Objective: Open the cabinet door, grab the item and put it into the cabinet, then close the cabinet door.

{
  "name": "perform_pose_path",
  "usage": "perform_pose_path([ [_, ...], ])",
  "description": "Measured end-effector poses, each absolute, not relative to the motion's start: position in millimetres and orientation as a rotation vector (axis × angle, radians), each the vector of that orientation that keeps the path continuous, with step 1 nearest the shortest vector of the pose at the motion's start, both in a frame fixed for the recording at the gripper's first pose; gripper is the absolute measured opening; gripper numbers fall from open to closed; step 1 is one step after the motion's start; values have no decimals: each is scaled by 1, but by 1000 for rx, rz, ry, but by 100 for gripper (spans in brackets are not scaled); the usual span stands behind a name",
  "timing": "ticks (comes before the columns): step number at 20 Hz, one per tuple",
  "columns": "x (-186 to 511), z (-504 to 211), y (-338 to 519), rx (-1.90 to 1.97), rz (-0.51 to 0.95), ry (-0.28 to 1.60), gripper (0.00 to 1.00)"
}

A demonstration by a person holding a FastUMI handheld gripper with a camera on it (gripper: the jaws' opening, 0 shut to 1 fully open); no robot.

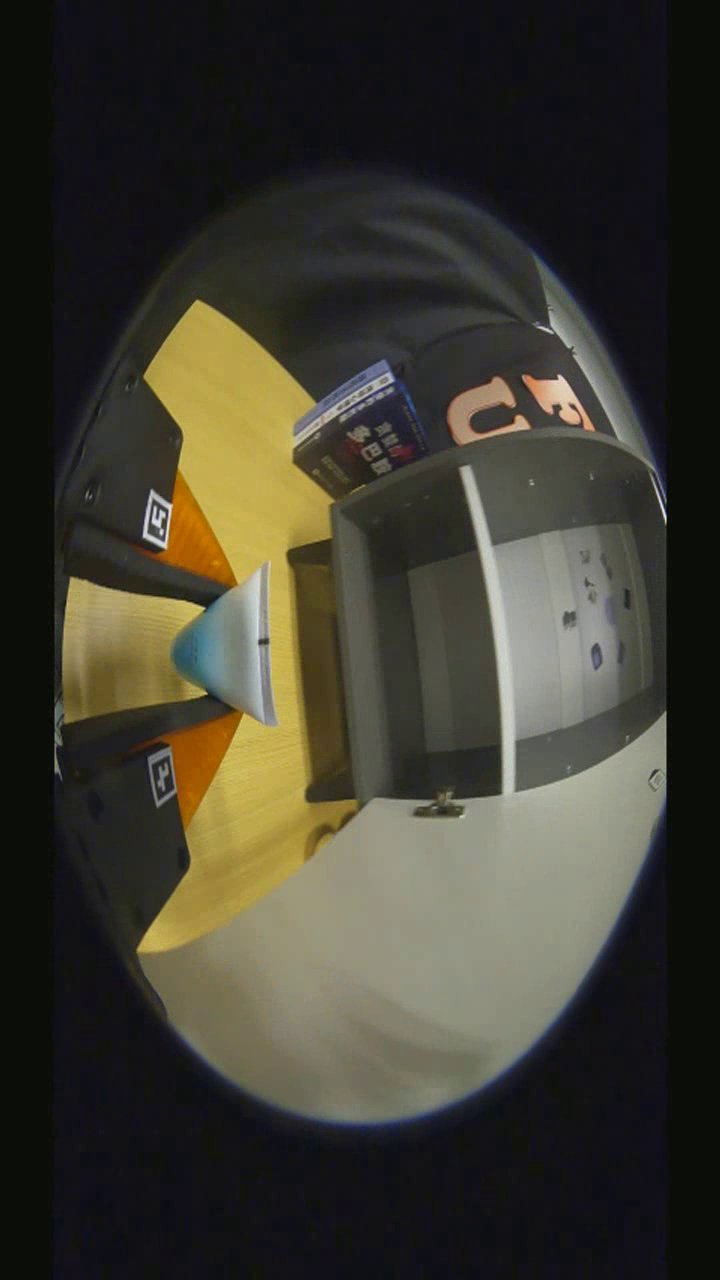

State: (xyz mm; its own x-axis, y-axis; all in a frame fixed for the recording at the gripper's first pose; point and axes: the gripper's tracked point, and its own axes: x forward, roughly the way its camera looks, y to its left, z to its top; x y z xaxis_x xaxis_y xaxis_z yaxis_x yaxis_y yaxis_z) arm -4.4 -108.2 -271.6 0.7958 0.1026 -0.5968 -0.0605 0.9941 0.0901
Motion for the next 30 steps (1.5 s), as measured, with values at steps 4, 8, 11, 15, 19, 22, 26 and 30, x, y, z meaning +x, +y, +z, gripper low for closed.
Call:
perform_pose_path([
  [4, 90, -166, -89, 74, 133, 496, 58],
  [8, 166, -99, -85, 33, 120, 415, 57],
  [11, 220, -80, -77, 37, 121, 407, 57],
  [15, 274, -103, -75, 60, 90, 467, 57],
  [19, 295, -133, -72, 45, 69, 526, 58],
  [22, 302, -140, -69, 42, 66, 535, 58],
  [26, 308, -142, -66, 10, 66, 523, 58],
  [30, 312, -134, -62, 10, 76, 482, 66],
])
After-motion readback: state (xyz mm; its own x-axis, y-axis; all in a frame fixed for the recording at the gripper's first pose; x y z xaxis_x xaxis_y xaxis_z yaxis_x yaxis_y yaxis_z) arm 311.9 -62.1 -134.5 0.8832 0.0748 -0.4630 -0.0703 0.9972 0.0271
